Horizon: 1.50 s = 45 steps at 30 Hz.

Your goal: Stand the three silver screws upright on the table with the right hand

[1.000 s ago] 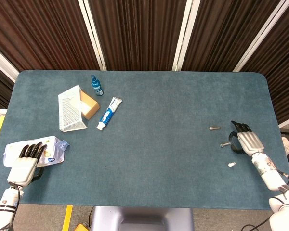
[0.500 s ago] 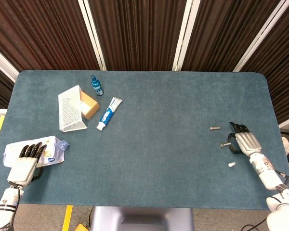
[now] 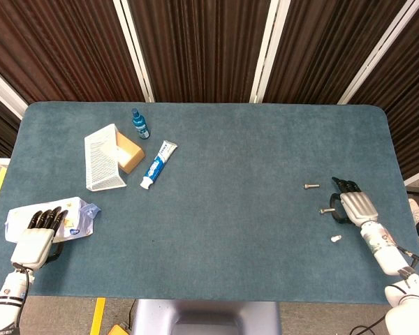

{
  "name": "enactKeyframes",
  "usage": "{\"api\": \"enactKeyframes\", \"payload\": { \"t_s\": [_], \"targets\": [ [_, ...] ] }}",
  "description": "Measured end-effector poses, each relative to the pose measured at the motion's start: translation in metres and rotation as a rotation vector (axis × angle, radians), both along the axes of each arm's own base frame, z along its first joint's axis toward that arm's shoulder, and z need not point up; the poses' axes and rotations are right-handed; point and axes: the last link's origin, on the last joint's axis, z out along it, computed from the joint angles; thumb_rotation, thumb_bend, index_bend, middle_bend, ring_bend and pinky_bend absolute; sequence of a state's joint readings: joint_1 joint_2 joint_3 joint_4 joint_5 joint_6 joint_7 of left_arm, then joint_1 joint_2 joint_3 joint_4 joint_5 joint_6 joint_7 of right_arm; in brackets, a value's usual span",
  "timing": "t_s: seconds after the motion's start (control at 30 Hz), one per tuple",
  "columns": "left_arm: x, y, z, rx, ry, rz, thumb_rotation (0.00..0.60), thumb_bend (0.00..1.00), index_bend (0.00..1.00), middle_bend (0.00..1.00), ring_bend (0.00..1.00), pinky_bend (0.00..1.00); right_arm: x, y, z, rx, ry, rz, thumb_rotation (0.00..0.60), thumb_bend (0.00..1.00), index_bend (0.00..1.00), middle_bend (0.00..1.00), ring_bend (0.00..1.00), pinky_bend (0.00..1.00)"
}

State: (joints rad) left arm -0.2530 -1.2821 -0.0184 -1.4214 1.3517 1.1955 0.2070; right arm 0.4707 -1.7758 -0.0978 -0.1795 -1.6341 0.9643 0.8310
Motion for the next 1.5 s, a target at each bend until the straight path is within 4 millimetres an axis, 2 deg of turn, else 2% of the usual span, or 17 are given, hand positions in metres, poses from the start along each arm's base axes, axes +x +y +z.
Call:
{"api": "enactKeyframes", "payload": {
  "t_s": [0.73, 1.5],
  "targets": [
    [0.003, -0.003, 0.002, 0.0, -0.01, -0.015, 0.6, 0.47, 0.0, 0.0, 0.0, 0.05, 0.022, 0.007, 0.012, -0.032, 0.017, 0.201, 0.6, 0.49, 0.63, 0.11, 0.0, 0.0],
    [0.006, -0.005, 0.002, -0.006, -0.019, -0.025, 0.6, 0.48, 0.0, 0.0, 0.0, 0.05, 0.037, 0.016, 0.016, -0.001, 0.365, 0.444, 0.6, 0.49, 0.62, 0.11, 0.0, 0.0]
  ]
}}
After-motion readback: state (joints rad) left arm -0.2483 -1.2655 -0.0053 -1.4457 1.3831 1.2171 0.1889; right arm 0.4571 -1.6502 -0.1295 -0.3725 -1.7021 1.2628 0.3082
